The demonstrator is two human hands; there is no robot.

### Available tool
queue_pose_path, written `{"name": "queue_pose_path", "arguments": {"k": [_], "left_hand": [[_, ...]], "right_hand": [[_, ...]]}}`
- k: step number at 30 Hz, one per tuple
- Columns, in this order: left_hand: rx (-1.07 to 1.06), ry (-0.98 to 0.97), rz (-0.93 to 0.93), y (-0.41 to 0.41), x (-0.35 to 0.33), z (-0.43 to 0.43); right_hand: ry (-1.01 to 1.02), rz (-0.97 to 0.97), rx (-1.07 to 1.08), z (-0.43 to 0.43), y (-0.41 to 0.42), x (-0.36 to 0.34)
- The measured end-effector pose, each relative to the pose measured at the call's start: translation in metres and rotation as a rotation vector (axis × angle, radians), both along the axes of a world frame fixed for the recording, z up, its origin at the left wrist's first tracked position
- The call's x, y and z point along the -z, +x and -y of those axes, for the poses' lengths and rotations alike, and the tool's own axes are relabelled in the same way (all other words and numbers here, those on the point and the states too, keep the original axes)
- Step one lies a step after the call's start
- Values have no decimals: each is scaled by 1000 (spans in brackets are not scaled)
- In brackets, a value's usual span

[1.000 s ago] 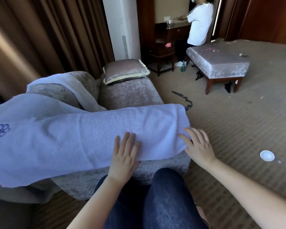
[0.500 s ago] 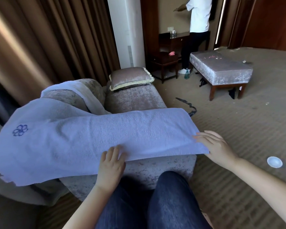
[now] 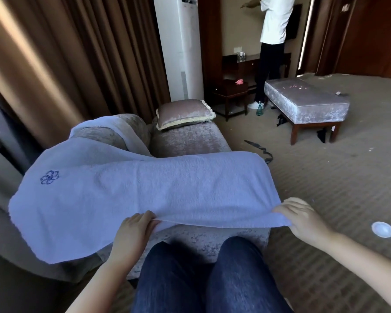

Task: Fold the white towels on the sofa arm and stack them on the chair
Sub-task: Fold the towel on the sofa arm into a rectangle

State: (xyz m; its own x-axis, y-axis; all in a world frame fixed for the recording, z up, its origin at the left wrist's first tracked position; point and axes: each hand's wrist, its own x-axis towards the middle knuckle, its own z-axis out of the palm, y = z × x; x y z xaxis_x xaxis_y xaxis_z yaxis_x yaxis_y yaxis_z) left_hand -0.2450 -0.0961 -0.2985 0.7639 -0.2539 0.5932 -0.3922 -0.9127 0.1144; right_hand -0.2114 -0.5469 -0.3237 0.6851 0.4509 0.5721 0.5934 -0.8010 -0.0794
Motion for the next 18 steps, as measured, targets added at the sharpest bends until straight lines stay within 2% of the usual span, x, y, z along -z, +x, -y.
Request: {"name": "queue_pose_path", "arguments": {"k": [3,8,13,18], "left_hand": [[18,11,-25,-4,-6,-3],[15,-55,-86,2,-41,-13],[31,-5,4,36,-98,-17],[31,96,45,89,-143,-17]], "right_hand": [[157,1,48,-5,-1,-16],[576,-219,172,-13,-5,-27],[688,-149,169,-24,16,-56],[729,-102,294,-39,64,-96]]}}
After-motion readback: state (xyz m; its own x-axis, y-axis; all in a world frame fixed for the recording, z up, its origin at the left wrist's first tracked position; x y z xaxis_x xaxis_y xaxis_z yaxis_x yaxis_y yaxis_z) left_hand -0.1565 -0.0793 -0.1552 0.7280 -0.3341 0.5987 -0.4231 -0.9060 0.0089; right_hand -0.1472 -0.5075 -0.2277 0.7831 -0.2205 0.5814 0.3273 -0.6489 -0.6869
